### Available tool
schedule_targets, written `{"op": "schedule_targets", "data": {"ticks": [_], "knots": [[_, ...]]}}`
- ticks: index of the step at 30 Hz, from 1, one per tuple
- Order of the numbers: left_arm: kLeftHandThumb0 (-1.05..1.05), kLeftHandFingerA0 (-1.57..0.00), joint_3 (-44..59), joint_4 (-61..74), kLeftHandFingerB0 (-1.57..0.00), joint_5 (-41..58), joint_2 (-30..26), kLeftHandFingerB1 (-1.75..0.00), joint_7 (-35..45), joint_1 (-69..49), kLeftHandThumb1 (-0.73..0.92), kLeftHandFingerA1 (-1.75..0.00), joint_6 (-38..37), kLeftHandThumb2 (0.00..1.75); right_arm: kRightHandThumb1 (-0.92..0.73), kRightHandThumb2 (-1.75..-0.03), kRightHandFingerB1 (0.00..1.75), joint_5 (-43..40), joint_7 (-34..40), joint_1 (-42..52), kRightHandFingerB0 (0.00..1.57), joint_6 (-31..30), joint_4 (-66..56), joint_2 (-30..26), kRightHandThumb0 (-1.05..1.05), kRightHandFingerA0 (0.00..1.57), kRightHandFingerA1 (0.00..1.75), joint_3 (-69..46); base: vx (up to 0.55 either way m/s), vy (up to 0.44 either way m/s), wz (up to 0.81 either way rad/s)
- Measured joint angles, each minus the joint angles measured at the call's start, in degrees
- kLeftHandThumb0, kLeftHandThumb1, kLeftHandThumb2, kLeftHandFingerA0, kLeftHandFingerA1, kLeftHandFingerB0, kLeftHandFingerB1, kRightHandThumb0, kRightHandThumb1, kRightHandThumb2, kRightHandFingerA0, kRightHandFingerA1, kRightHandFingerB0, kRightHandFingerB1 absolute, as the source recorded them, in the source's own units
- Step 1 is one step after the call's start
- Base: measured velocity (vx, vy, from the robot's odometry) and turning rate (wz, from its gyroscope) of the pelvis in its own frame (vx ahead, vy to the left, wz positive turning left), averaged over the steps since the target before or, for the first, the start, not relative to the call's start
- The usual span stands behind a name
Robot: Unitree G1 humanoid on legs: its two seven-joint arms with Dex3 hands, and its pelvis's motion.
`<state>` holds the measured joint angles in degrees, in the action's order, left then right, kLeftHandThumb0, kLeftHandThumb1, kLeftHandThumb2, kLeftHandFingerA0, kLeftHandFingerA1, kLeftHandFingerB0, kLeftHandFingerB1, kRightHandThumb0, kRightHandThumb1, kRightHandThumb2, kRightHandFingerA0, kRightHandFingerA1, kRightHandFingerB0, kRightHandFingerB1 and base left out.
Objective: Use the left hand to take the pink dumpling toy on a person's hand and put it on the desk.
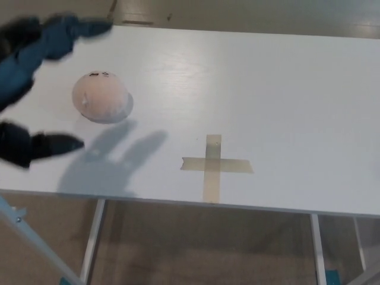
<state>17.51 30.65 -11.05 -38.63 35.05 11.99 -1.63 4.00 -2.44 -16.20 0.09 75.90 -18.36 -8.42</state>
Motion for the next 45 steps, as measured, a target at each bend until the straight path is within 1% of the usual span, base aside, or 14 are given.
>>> {"op": "schedule_targets", "data": {"ticks": [6, 12, 13, 14, 15, 20, 21, 25, 26, 30, 35, 39, 40, 45], "knots": [[-0.35, -0.56, 3.95, 5.24, -0.59, 3.84, 3.19, -0.41, 0.30, -8.91, 0.61, -0.42, -0.76, 0.59, -0.71, -0.62, 0.42, 0.00, 0.02, 0.07, 0.53, 0.02, 0.01, 0.04, -0.24, 0.60, 0.43, 0.27, 0.00, 0.000, 0.00], [-0.36, -0.58, 8.98, 10.87, -0.60, 11.01, 9.02, -0.41, 2.94, -29.36, 0.61, -0.43, -3.08, 0.58, -0.71, -0.62, 0.42, 0.01, 0.14, 1.04, 0.53, 0.16, 0.07, 0.31, -0.24, 0.61, 0.44, 0.68, 0.00, 0.000, 0.00], [-0.42, -0.55, 9.14, 11.11, -0.50, 11.56, 9.55, -0.54, 3.22, -31.21, 0.52, -0.58, -3.38, 0.86, -0.71, -0.61, 0.42, 0.01, 0.16, 1.22, 0.54, 0.17, 0.07, 0.35, -0.24, 0.61, 0.44, 0.71, 0.00, 0.000, 0.00], [-0.42, -0.55, 9.31, 11.35, -0.50, 12.57, 10.59, -0.54, 3.83, -34.62, 0.52, -0.58, -4.02, 0.86, -0.71, -0.61, 0.42, 0.02, 0.20, 1.64, 0.54, 0.19, 0.09, 0.47, -0.24, 0.61, 0.44, 0.80, 0.00, 0.000, 0.00], [-0.40, -0.74, 9.45, 11.45, -0.63, 13.31, 11.18, -0.42, 4.17, -36.83, 0.59, -0.48, -4.45, 0.59, -0.71, -0.61, 0.43, 0.02, 0.22, 1.89, 0.58, 0.22, 0.09, 0.58, -0.24, 0.63, 0.44, 0.87, 0.00, 0.000, 0.00], [-0.37, -0.79, 9.54, 10.61, -0.68, 15.83, 13.44, -0.43, 5.77, -45.16, 0.60, -0.48, -6.64, 0.58, -0.71, -0.61, 0.43, 0.04, 0.42, 3.35, 0.57, 0.37, 0.12, 1.06, -0.24, 0.64, 0.44, 1.16, 0.00, 0.000, 0.00], [-0.37, -0.79, 7.92, 4.80, -0.68, 16.99, 15.09, -0.43, 7.29, -52.08, 0.60, -0.48, -9.60, 0.58, -0.71, -0.61, 0.43, 0.15, 0.88, 5.87, 0.57, 0.65, 0.24, 1.40, -0.24, 0.64, 0.44, 1.66, 0.00, 0.000, 0.00], [-0.37, -0.64, 5.50, -4.32, -0.58, 15.95, 15.60, -0.39, 7.33, -54.15, 0.59, -0.43, -11.31, 0.58, -0.71, -0.61, 0.43, 0.21, 1.22, 8.24, 0.56, 0.75, 0.41, 1.58, -0.25, 0.63, 0.44, 2.16, 0.00, 0.000, 0.00], [-0.39, -0.51, 5.05, -6.22, -0.46, 15.58, 15.57, -0.35, 7.08, -53.73, 0.59, -0.38, -11.40, 0.58, -0.71, -0.61, 0.43, 0.21, 1.24, 8.51, 0.57, 0.76, 0.41, 1.63, -0.25, 0.63, 0.44, 2.23, 0.00, 0.000, 0.00], [-0.45, -0.44, 3.65, -11.43, -0.38, 14.35, 15.38, -0.33, 6.22, -52.04, 0.60, -0.37, -11.41, 0.58, -0.70, -0.61, 0.43, 0.19, 1.32, 9.10, 0.57, 0.77, 0.43, 1.66, -0.25, 0.63, 0.44, 2.35, 0.00, 0.000, 0.00], [-0.54, -0.44, -0.77, -27.63, -0.36, 10.88, 14.28, -0.32, 3.31, -43.68, 0.65, -0.36, -10.81, 0.60, -0.70, -0.61, 0.43, 0.14, 1.61, 9.92, 0.56, 0.80, 0.40, 1.75, -0.25, 0.63, 0.44, 2.70, 0.00, 0.000, 0.00], [-0.71, -0.39, -3.20, -36.61, -0.29, 9.10, 14.11, -0.33, 1.41, -38.68, 0.72, -0.37, -10.05, 0.69, -0.70, -0.61, 0.43, 0.12, 1.74, 10.07, 0.57, 0.89, 0.36, 1.80, -0.25, 0.64, 0.44, 2.86, 0.00, 0.000, 0.00], [-0.71, -0.29, -3.20, -36.61, -0.21, 9.10, 14.11, -0.42, 1.41, -38.68, 0.71, -0.46, -10.05, 0.96, -0.71, -0.61, 0.43, 0.12, 1.74, 10.07, 0.57, 0.89, 0.36, 1.80, -0.25, 0.64, 0.44, 2.86, 0.00, 0.000, 0.00], [-0.70, -0.25, -7.22, -50.75, -0.18, 6.52, 13.08, -0.41, -1.76, -33.29, 0.73, -0.45, -8.94, 0.96, -0.71, -0.61, 0.43, 0.08, 1.94, 10.93, 0.56, 1.18, 0.34, 1.87, -0.25, 0.64, 0.45, 3.01, 0.00, 0.000, 0.00]]}}
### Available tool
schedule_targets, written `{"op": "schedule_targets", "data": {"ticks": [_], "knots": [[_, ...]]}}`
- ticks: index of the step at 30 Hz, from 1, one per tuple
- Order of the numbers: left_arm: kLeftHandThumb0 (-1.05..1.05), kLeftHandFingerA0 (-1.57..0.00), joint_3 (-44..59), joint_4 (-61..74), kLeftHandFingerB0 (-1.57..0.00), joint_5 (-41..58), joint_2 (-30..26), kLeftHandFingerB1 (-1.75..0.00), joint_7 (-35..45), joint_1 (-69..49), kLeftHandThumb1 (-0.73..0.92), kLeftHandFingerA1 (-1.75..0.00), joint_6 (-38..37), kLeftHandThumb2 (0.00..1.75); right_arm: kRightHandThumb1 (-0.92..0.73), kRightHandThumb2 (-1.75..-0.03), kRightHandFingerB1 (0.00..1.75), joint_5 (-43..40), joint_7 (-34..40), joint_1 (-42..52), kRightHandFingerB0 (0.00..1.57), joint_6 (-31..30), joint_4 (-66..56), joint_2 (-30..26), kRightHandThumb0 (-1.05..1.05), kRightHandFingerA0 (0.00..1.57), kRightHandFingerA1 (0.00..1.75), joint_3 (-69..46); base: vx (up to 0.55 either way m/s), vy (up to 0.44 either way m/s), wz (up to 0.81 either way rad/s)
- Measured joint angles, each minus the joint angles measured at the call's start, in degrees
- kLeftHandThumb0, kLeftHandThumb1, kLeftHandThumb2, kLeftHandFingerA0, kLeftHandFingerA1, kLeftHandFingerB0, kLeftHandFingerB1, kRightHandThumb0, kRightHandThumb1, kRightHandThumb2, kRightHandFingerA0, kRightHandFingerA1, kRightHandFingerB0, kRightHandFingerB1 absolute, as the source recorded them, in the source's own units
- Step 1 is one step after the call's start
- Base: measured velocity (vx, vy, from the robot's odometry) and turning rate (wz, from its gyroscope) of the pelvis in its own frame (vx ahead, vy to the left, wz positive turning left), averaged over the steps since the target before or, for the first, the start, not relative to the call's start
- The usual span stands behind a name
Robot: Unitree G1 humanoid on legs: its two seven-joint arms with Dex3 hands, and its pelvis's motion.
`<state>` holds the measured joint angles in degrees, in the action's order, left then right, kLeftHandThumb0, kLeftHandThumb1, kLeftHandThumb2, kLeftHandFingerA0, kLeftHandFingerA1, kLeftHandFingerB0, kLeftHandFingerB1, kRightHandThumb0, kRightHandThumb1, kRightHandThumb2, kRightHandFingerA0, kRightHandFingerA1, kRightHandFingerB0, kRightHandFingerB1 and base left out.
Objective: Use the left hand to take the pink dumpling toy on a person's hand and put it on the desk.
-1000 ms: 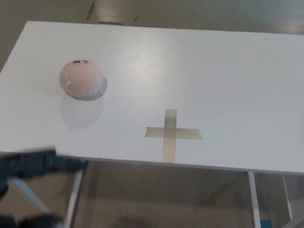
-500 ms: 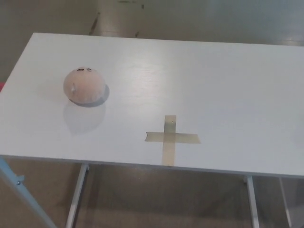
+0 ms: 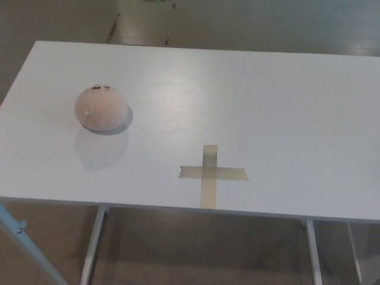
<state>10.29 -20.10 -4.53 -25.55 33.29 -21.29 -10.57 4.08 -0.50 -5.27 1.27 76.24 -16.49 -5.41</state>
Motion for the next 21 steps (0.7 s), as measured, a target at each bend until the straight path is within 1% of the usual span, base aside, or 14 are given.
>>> {"op": "schedule_targets", "data": {"ticks": [3, 4, 10, 12, 14, 16, 17, 21], "knots": [[-0.70, -0.25, -0.81, -3.73, -0.18, -0.44, -0.17, -0.41, -0.75, 1.15, 0.73, -0.45, 0.16, 0.96, -0.71, -0.61, 0.43, 0.00, 0.04, 0.38, 0.56, 0.09, -0.01, 0.01, -0.25, 0.64, 0.45, 0.01, 0.00, 0.000, 0.00], [-0.64, -0.33, -1.51, -7.34, -0.23, -1.09, -0.31, -0.29, -1.65, 2.10, 0.87, -0.33, 0.35, 0.66, -0.71, -0.61, 0.42, -0.02, 0.08, 0.85, 0.55, 0.19, -0.01, 0.02, -0.26, 0.64, 0.45, 0.02, 0.00, 0.000, 0.00], [-0.60, -0.33, -4.13, -21.23, -0.25, -2.46, -0.80, -0.29, -5.09, 6.09, 0.85, -0.33, 0.77, 0.66, -0.72, -0.61, 0.41, -0.04, 0.15, 2.42, 0.53, 0.74, -0.07, 0.07, -0.29, 0.63, 0.44, 0.01, 0.00, 0.000, 0.00], [-0.60, -0.33, -5.27, -27.95, -0.25, -3.27, -1.05, -0.29, -6.97, 8.27, 0.85, -0.33, 0.80, 0.66, -0.71, -0.61, 0.41, -0.04, 0.19, 3.09, 0.53, 1.18, -0.09, 0.21, -0.28, 0.63, 0.44, -0.02, 0.00, 0.000, 0.00], [-0.59, -0.33, -5.96, -31.66, -0.25, -3.75, -1.24, -0.30, -8.08, 9.65, 0.84, -0.33, 0.80, 0.65, -0.70, -0.61, 0.42, -0.06, 0.20, 3.39, 0.57, 1.38, -0.09, 0.30, -0.26, 0.64, 0.45, -0.10, 0.00, 0.000, 0.00], [-0.59, -0.33, -6.94, -35.91, -0.25, -4.40, -1.57, -0.30, -9.62, 11.19, 0.84, -0.33, 0.75, 0.65, -0.70, -0.61, 0.42, -0.09, 0.21, 3.65, 0.57, 1.67, -0.09, 0.44, -0.26, 0.64, 0.45, -0.24, 0.00, 0.000, 0.00], [-0.59, -0.33, -7.71, -39.77, -0.26, -4.91, -1.99, -0.30, -11.20, 12.72, 0.84, -0.33, 0.64, 0.65, -0.70, -0.61, 0.43, -0.12, 0.27, 3.91, 0.57, 1.97, -0.10, 0.61, -0.24, 0.64, 0.45, -0.38, 0.00, 0.000, 0.00], [-0.59, -0.34, -9.43, -46.58, -0.26, -6.27, -2.91, -0.30, -14.71, 15.66, 0.84, -0.33, -0.06, 0.65, -0.70, -0.61, 0.43, -0.16, 0.60, 4.54, 0.57, 2.52, -0.15, 1.03, -0.24, 0.65, 0.45, -0.77, 0.00, 0.000, 0.00]]}}
